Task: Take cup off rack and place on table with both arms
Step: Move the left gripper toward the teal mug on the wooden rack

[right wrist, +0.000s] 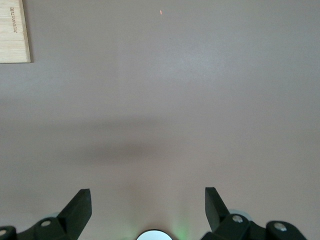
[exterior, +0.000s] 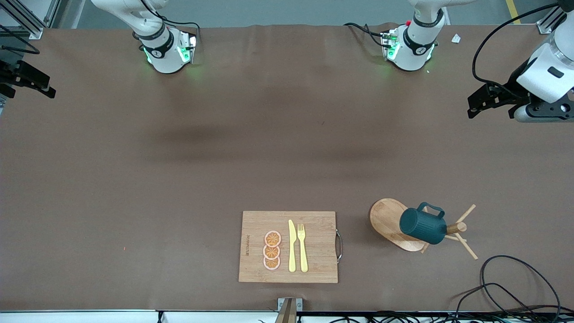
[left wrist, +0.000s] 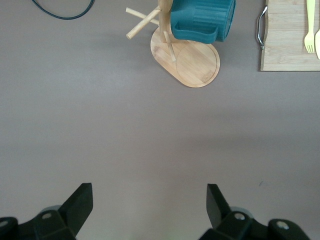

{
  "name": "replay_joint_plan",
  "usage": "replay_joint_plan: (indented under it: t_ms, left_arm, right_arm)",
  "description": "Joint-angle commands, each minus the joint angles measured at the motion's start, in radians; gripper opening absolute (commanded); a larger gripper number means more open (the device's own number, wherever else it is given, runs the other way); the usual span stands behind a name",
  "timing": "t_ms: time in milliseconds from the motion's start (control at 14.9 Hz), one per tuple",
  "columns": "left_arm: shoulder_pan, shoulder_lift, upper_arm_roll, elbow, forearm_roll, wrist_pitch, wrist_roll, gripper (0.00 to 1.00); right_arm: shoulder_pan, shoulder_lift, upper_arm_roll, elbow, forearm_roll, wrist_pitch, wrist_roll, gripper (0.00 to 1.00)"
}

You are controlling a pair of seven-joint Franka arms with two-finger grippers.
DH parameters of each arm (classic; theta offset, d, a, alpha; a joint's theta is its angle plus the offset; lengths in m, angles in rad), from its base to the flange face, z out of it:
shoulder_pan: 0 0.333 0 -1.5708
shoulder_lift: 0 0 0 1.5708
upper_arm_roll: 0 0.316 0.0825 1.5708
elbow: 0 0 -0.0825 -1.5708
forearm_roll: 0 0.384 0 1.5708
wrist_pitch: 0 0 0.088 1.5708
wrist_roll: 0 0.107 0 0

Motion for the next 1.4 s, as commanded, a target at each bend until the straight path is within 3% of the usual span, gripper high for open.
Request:
replay_joint_plan:
  t_ms: [0, 335, 602, 803, 1204, 1338]
  left_arm:
    - [0.005, -0.01, -0.003, 0.008, 0.019, -0.017, -0.005, 1.0]
    - [0.012, 0.019, 0.011, 0.044, 0.019, -0.016, -0.003, 1.0]
    - [0.009, 0.075, 0.052, 0.138, 0.015, -0.068, -0.005, 1.0]
    - [0.012, 0.09, 0.058, 0.139, -0.008, -0.048, -0.148, 1.0]
    - [-0.008, 0.231, 0.047, 0.123, -0.095, 0.255, -0.527, 1.0]
    - [-0.012, 0.262, 0.044, 0.071, -0.114, 0.396, -0.675, 1.0]
  right_arm:
    - [-0.006, -0.016, 0.004, -0.019, -0.024, 0.019, -0.016, 1.0]
    - [-0.006, -0.016, 0.004, -0.019, -0.024, 0.019, -0.016, 1.0]
    - [-0.006, -0.016, 0.004, -0.019, -0.024, 0.019, -0.016, 1.0]
    - [-0.006, -0.016, 0.004, -0.019, -0.024, 0.019, -0.016, 1.0]
    - [-0.008, -0.016, 0.004, -0.019, -0.024, 0.019, -0.016, 1.0]
    - [-0.008, -0.016, 0.004, -0.019, -0.024, 0.019, -0.018, 1.0]
